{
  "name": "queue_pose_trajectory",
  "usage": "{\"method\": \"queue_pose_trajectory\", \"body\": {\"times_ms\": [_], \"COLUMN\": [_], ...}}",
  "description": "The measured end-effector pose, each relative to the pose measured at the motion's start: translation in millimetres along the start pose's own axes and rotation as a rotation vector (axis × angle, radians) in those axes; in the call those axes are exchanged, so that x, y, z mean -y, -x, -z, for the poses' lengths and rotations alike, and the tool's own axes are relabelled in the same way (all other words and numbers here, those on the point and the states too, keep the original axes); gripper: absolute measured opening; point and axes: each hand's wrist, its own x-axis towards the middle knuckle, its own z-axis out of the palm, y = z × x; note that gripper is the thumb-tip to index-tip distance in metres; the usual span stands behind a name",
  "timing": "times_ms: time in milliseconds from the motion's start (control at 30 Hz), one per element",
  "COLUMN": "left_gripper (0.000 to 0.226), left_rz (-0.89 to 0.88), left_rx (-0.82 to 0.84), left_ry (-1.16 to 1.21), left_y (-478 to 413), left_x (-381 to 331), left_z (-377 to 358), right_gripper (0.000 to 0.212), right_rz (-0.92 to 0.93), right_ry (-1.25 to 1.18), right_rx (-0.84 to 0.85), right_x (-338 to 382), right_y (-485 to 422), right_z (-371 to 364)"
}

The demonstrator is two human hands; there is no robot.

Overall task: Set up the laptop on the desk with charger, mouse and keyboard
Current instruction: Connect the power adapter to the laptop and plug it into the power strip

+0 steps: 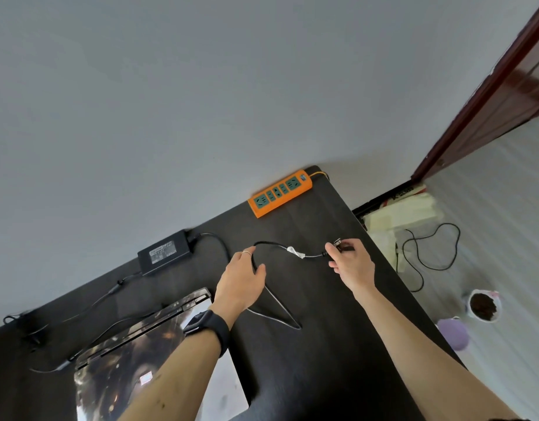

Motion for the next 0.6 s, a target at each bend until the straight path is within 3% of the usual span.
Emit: {"method": "queue_pose_trajectory", "body": {"times_ms": [300, 367, 500, 600], "left_gripper": [0.055, 0.055, 0.062, 0.059], "left_rz": [-0.187, -0.293, -0.456, -0.54], "left_rx": [0.003, -0.027, -0.007, 0.04], "left_ry": [-0.094, -0.096, -0.094, -0.149], "left_y": [-1, 3, 12, 16], "left_x": [-22, -38, -71, -84], "left_z": [18, 24, 31, 32], "right_gripper": [0.036, 0.038, 0.023, 0.033], "right_rz": [0.202, 0.204, 0.053, -0.012], "right_ry": [-0.041, -0.118, -0.37, -0.407], "right_rx": [-0.183, -0.132, 0.134, 0.213], "right_x": [62, 80, 111, 120], "right_y": [31, 37, 50, 63], "right_z": [50, 61, 77, 85]}}
